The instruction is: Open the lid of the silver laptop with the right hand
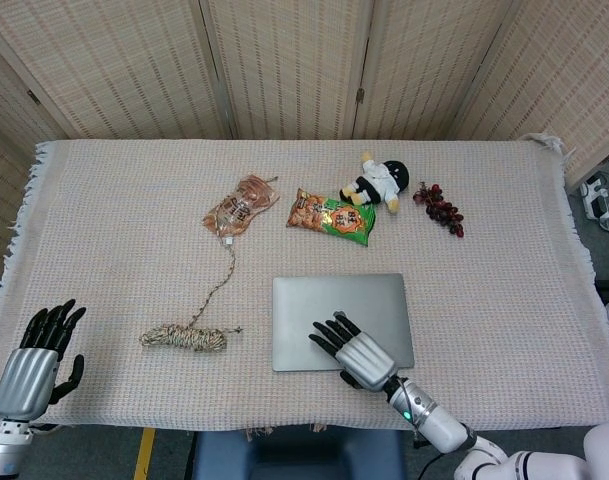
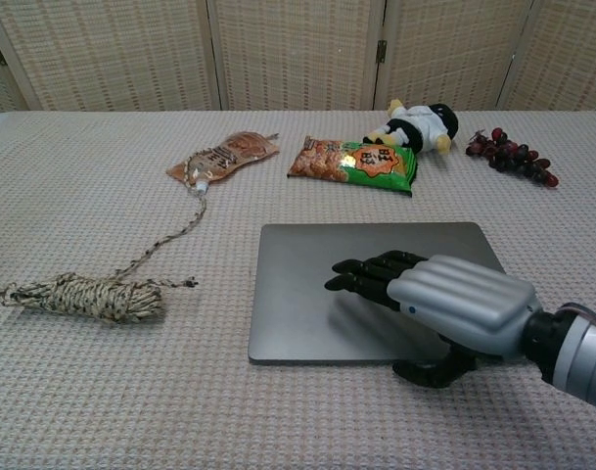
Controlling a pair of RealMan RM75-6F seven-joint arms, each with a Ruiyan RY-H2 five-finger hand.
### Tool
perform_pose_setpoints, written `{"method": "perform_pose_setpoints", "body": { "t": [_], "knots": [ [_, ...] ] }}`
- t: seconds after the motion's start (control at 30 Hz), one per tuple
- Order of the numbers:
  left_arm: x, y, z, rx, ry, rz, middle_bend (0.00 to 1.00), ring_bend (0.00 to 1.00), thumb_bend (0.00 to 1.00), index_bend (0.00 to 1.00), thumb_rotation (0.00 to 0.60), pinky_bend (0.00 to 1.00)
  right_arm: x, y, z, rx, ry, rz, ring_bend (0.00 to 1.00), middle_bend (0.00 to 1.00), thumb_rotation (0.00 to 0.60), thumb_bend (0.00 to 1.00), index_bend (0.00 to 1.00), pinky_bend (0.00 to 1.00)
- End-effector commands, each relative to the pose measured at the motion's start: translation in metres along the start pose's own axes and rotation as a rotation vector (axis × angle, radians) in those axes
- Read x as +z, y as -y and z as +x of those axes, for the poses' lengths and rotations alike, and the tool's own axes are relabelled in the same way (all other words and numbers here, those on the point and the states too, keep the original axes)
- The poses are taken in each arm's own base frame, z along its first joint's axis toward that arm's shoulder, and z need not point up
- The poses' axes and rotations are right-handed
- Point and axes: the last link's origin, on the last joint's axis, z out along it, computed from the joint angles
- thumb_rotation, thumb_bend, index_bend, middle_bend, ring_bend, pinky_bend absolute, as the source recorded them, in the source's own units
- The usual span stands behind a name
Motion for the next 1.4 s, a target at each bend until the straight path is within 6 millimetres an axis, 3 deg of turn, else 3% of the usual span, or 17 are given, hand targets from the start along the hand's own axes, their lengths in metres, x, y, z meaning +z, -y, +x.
{"method": "perform_pose_setpoints", "body": {
  "t": [0.03,0.77,1.23,1.4],
  "knots": [
    [0.000,0.001,-0.001,-0.001,0.001,0.002,0.05,0.01,0.63,0.06,0.600,0.00,0.003,0.002,-0.002,-0.013,0.009,0.003,0.00,0.00,0.600,0.41,0.00,0.00],
    [0.000,0.008,-0.004,-0.011,0.006,0.018,0.05,0.01,0.63,0.06,0.600,0.00,0.024,0.004,0.003,-0.065,0.005,-0.018,0.00,0.00,0.600,0.40,0.00,0.00],
    [0.001,0.012,-0.008,-0.015,0.010,0.022,0.05,0.01,0.63,0.05,0.600,0.00,0.031,-0.002,0.017,-0.107,-0.025,-0.045,0.00,0.00,0.600,0.41,0.00,0.00],
    [0.004,0.013,-0.011,-0.013,0.016,0.016,0.05,0.01,0.63,0.05,0.600,0.00,0.035,-0.004,0.017,-0.141,-0.039,-0.052,0.00,0.00,0.600,0.52,0.00,0.00]
  ]
}}
